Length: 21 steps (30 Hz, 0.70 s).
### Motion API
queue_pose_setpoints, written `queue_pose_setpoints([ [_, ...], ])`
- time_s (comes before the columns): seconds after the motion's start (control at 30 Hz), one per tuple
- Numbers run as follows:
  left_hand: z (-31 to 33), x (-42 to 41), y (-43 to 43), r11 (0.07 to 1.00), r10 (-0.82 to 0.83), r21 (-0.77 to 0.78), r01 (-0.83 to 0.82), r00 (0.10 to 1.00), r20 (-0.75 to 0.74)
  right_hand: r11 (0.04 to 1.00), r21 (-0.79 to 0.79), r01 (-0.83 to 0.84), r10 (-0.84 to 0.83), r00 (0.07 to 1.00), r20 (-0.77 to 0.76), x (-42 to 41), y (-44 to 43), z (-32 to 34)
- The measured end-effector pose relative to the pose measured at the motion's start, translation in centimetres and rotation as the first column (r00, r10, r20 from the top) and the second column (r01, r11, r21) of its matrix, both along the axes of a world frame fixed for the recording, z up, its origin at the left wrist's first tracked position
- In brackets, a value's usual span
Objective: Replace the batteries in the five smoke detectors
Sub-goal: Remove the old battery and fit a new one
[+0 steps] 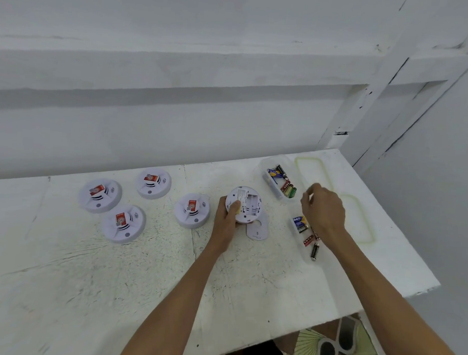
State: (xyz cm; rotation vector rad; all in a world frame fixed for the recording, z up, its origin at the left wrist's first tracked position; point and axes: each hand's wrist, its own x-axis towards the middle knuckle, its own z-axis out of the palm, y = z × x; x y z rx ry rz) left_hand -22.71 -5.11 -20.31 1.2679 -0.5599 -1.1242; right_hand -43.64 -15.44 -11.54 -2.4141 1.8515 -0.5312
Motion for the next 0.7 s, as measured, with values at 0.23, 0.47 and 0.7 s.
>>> queue_pose_setpoints([
  [0.23,-0.4,0.5,-0.5,0.993,0.115,0.016,-0.114,0.991,-0.072,0.963,0.175,-0.205,0.202,0.979,0.038,4.1,-6.2,0.4],
  [0.47,0.2,0.4,-0.4,0.996,0.089,0.007,-0.089,0.996,-0.023,0.920,0.382,-0.089,0.100,0.995,-0.008,6.0,-10.5,-2.3],
  [0.7,0.1,0.3,-0.4,0.995,0.101,0.003,-0.101,0.995,-0.018,0.923,0.376,-0.085,0.145,0.980,-0.136,7.4,-10.2,-3.7],
])
